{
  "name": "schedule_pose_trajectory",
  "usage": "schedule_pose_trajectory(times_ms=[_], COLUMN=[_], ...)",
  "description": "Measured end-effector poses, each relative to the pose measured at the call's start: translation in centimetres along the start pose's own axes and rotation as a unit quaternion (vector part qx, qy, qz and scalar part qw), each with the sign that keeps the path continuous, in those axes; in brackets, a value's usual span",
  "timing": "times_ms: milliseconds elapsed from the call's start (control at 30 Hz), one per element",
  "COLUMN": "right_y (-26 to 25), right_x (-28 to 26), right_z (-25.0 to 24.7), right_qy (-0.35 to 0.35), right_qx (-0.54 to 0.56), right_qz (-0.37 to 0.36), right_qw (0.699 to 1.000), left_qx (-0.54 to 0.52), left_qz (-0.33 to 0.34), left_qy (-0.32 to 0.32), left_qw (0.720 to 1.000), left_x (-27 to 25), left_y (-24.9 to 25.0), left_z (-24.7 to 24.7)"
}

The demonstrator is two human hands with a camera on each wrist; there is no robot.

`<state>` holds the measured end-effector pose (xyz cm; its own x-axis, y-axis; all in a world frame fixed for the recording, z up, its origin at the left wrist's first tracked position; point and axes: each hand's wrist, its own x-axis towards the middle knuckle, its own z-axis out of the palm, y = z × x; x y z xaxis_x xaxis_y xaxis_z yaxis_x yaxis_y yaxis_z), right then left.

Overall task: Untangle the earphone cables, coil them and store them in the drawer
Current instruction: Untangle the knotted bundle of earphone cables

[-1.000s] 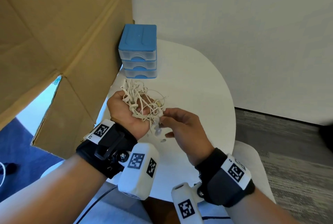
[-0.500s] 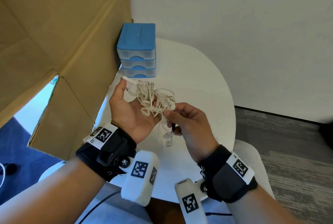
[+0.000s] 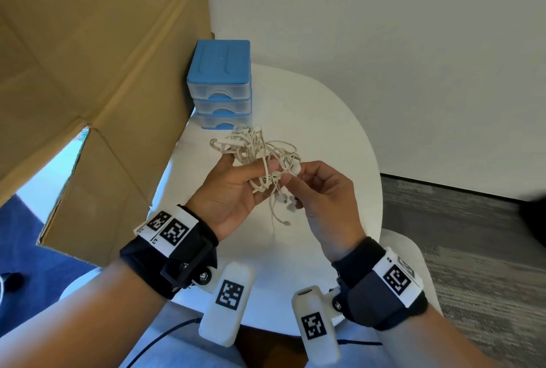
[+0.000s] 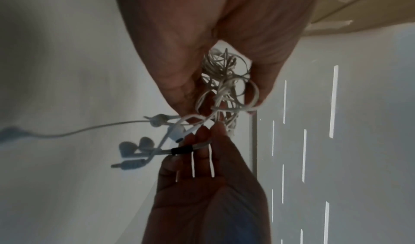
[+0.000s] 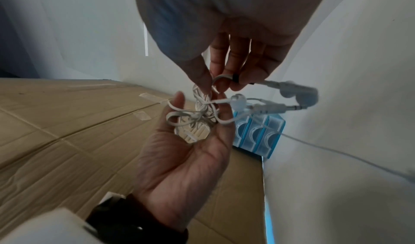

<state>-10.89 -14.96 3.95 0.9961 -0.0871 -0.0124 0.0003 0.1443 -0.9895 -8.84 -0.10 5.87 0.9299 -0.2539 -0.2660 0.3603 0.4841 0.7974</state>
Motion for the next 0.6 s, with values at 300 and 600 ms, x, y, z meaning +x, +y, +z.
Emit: schedule_pose_trajectory(times_ms=[300, 600], right_y=[-0.7, -0.5], right_x=[-0.2, -0.3], right_z=[-0.4, -0.7], right_qy=[0.000, 0.008], right_qx=[-0.013, -0.167], right_qz=[-0.027, -0.089], right_qw=[1.000, 0.982], left_qx=[0.000, -0.004], left_qz=[0.014, 0.036], left_qy=[0.059, 0.073], left_qw=[0.998, 0.997], left_x=[0.0, 0.2], left_y=[-0.3, -0.2], left_z=[0.2, 0.2])
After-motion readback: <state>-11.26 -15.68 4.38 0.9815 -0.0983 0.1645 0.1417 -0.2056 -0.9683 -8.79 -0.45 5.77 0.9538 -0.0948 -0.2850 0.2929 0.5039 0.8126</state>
